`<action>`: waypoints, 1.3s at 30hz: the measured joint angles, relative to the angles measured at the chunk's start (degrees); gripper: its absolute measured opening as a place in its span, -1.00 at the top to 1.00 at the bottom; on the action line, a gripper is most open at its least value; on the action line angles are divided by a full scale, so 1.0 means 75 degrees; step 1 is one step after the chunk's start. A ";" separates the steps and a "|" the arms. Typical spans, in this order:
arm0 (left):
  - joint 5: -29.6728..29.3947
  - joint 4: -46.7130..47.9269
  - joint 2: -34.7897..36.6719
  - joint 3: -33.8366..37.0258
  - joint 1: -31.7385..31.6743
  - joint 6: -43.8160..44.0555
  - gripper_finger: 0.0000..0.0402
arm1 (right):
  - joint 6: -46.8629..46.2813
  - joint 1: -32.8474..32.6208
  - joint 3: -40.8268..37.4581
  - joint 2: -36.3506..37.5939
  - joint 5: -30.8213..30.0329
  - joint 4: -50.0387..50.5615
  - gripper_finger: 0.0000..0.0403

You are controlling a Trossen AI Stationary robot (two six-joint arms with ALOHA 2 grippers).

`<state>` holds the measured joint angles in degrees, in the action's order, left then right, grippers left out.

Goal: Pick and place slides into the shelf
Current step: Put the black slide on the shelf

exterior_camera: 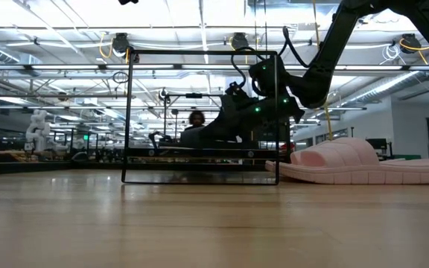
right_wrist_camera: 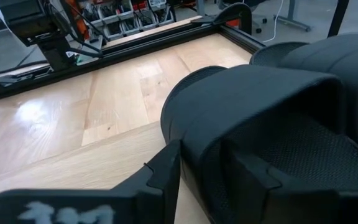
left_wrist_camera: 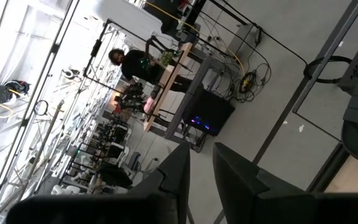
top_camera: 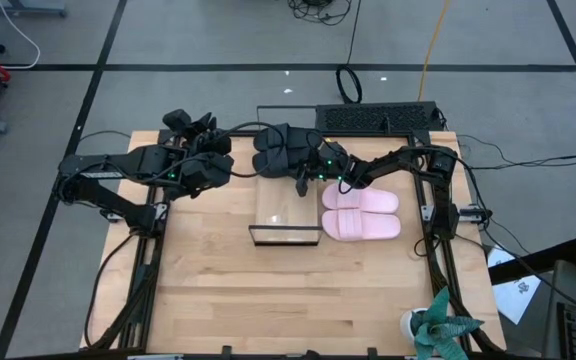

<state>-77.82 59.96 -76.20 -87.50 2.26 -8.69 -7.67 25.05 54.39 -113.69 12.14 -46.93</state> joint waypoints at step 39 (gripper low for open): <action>-0.0003 0.0001 0.0000 0.0000 0.0000 0.0029 0.61 | -0.0113 -0.0008 0.0006 0.0009 0.0202 0.0006 -0.19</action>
<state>-77.85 59.97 -76.20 -87.50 2.26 -8.47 -8.52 24.99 54.43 -113.62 13.65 -46.88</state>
